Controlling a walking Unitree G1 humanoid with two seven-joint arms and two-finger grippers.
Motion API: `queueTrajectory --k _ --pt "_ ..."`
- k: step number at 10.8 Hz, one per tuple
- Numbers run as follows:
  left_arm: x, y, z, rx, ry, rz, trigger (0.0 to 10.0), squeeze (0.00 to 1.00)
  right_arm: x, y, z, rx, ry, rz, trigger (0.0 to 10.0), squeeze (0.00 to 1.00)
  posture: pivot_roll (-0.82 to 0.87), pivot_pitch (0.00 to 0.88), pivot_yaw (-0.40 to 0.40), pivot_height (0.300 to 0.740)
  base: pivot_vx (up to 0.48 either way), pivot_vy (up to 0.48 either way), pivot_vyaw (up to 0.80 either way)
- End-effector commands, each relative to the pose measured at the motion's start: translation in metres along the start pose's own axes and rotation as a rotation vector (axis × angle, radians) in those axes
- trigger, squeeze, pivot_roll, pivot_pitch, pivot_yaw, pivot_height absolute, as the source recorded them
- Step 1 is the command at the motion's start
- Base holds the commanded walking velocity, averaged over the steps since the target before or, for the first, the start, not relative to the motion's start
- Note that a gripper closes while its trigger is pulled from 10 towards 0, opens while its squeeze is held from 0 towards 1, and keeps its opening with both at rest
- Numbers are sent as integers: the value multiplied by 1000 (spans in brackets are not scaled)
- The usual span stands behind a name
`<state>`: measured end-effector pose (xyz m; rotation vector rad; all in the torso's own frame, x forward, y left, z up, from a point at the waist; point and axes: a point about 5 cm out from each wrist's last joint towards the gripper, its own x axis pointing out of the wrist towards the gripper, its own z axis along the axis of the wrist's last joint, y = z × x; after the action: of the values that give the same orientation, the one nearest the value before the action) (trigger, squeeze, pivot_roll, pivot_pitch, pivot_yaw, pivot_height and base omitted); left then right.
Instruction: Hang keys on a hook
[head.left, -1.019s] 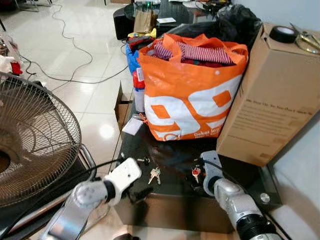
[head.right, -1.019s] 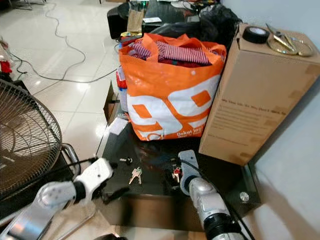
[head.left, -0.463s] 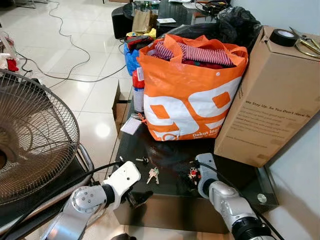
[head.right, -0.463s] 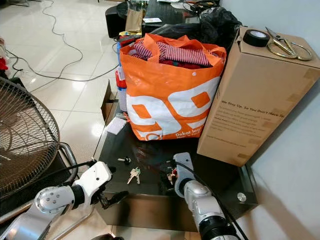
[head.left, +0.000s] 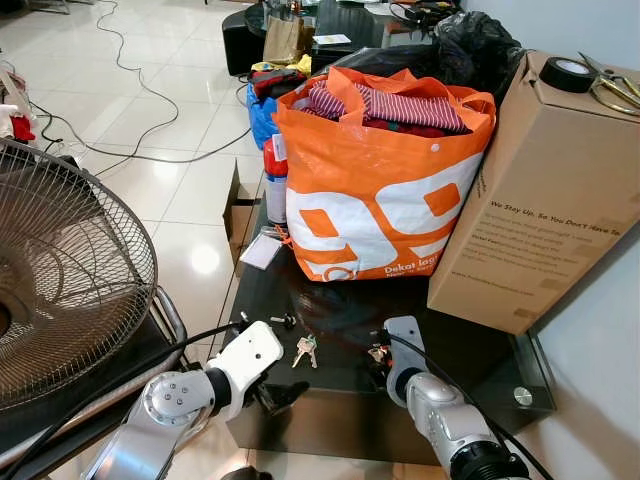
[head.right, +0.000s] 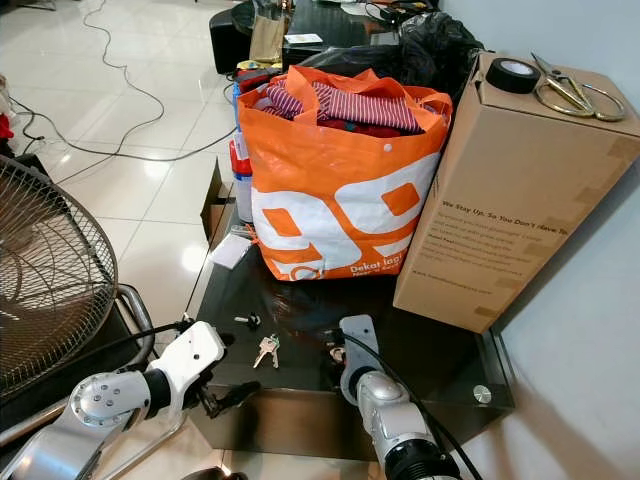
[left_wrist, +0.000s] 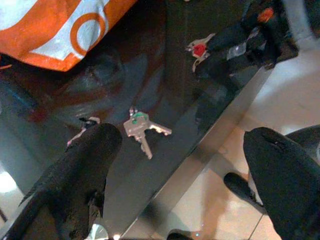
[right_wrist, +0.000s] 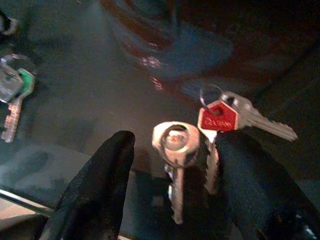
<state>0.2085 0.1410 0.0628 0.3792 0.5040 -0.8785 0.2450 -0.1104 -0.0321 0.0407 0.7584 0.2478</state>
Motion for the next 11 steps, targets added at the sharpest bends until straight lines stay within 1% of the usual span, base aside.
queueTrajectory --k 1,2,3,4,5,6,9,10,11 --pt "-2 0 0 -3 4 -6 10000 71 0 -2 2 -6 -5 -16 9216 0 -115 6 -37 740 0 0 0" --pt "-2 -1 0 -6 4 -12 10000 71 1 -1 2 -4 -3 -10 9059 0 -115 4 -35 740 0 0 0" --pt "-2 -1 0 -7 5 -16 10000 71 1 0 2 -2 -4 -7 7451 0 -113 2 -35 740 0 0 0" --pt "-2 -1 1 -7 5 -18 10000 75 2 2 1 1 -6 -7 4824 0 -113 2 -35 740 0 0 0" --pt "-2 -1 1 -8 6 -20 10000 75 3 4 1 6 -8 -8 3529 0 -111 4 -36 740 0 0 0" --pt "-2 -1 1 -8 7 -20 10000 75 3 5 1 10 -10 -8 3137 0 -109 11 -37 740 0 0 0" --pt "-8 -2 1 -7 16 -26 10000 71 4 9 -4 24 -11 -22 941 0 -92 36 -36 740 0 0 0" --pt "-10 -3 0 -8 22 -28 10000 75 4 10 -5 24 -9 -25 39 0 -89 43 -34 740 0 0 0" --pt "-11 -4 -1 -8 26 -30 10000 75 5 10 -7 22 -3 -37 0 0 -85 47 -34 740 0 0 0"
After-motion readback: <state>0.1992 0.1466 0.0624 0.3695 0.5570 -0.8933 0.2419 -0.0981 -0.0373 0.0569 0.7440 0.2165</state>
